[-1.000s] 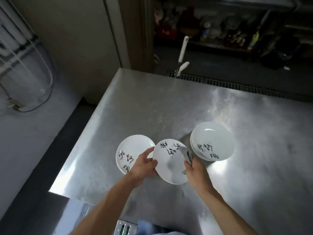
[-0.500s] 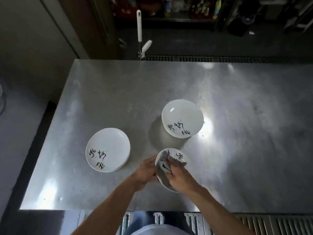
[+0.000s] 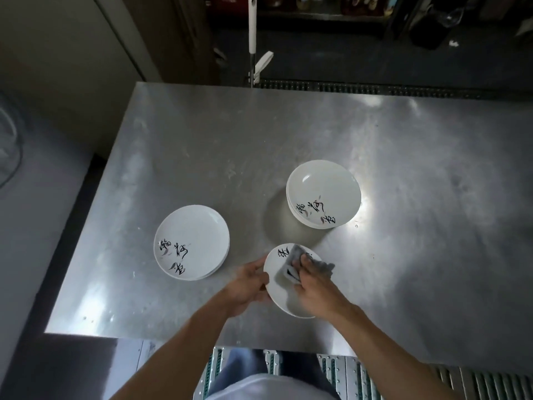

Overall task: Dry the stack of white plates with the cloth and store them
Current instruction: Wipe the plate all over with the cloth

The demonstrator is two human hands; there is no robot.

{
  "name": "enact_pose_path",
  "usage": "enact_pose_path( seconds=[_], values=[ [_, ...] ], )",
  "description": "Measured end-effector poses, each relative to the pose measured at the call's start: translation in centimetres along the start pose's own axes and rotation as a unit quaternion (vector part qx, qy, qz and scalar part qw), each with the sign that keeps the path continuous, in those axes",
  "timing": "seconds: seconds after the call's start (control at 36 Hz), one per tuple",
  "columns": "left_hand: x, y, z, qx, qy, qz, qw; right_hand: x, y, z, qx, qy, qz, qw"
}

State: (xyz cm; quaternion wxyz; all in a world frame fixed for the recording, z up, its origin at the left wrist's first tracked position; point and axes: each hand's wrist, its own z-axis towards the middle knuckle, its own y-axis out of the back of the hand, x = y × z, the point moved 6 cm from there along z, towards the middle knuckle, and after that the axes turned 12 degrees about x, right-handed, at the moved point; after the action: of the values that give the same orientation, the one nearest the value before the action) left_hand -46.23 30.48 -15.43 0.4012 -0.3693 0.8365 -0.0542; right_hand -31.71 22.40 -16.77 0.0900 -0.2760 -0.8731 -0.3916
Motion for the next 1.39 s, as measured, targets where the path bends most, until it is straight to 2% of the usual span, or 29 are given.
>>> enact_pose_path(
  seconds=[0.11, 0.22, 0.28, 0.33, 0.39, 0.44, 0.56, 0.61, 0.69, 0.78, 0.89, 1.0, 1.08, 1.17, 1.25, 1.33, 1.39],
  values=[
    [-0.2, -0.2, -0.2, 0.018, -0.013, 0.004, 1.000, 2.9, 0.0, 0.8, -0.015, 0.078, 0.025, 0.996],
    [0.3, 0.2, -0.3, 0.027, -0.015, -0.019, 0.999, 3.7, -0.9, -1.6, 0.004, 0.157, 0.031, 0.987],
    [0.6, 0.7, -0.2, 0.020, -0.014, -0.027, 0.999, 2.6, -1.5, -3.0, 0.038, 0.176, 0.046, 0.983],
    [1.0, 1.2, -0.2, 0.006, -0.016, -0.036, 0.999, 1.1, -2.2, -3.9, 0.064, 0.176, 0.037, 0.982],
    [1.2, 1.3, -0.4, -0.013, -0.013, -0.033, 0.999, -0.3, -2.4, -4.2, 0.053, 0.158, 0.003, 0.986],
    [1.2, 1.1, -0.7, -0.031, 0.006, -0.008, 0.999, -1.1, -1.5, -3.8, 0.033, 0.106, 0.059, 0.992],
    [0.5, 0.1, -0.6, 0.009, 0.038, 0.021, 0.999, -0.4, 0.3, -2.1, -0.059, 0.012, 0.179, 0.982],
    [0.1, -0.2, -0.6, 0.013, 0.035, 0.016, 0.999, 1.8, 0.2, -1.6, -0.046, 0.033, 0.210, 0.976],
    [0.0, 0.2, -0.7, -0.022, 0.013, 0.020, 0.999, 3.1, -0.2, -0.8, -0.010, 0.096, 0.185, 0.978],
    [0.4, 0.6, -0.9, -0.045, 0.016, 0.013, 0.999, 1.3, -0.1, -0.2, -0.033, 0.019, 0.184, 0.982],
    [0.4, 0.6, -1.2, -0.058, 0.008, 0.040, 0.997, 3.2, -1.5, -0.8, 0.011, 0.114, 0.121, 0.986],
    [0.2, 0.7, -1.1, -0.088, 0.038, 0.050, 0.994, 2.1, -0.8, -0.8, -0.008, 0.087, 0.109, 0.990],
    [0.3, 0.3, -1.2, -0.044, 0.041, 0.077, 0.995, 3.9, -1.1, -1.1, 0.021, 0.159, 0.101, 0.982],
    [1.2, -0.4, -1.3, 0.029, 0.049, 0.036, 0.998, 3.4, -1.3, -0.9, 0.021, 0.188, 0.088, 0.978],
    [1.5, 0.2, -0.9, 0.000, 0.055, 0.010, 0.998, 1.9, -1.4, 0.0, -0.003, 0.149, 0.028, 0.988],
    [1.4, 0.7, -0.8, -0.090, 0.030, -0.042, 0.995, 0.1, -0.5, 0.9, -0.036, 0.006, 0.032, 0.999],
    [1.4, 0.5, -1.1, -0.141, 0.001, -0.079, 0.987, 0.9, 0.1, 1.1, -0.064, 0.002, 0.038, 0.997]
  ],
)
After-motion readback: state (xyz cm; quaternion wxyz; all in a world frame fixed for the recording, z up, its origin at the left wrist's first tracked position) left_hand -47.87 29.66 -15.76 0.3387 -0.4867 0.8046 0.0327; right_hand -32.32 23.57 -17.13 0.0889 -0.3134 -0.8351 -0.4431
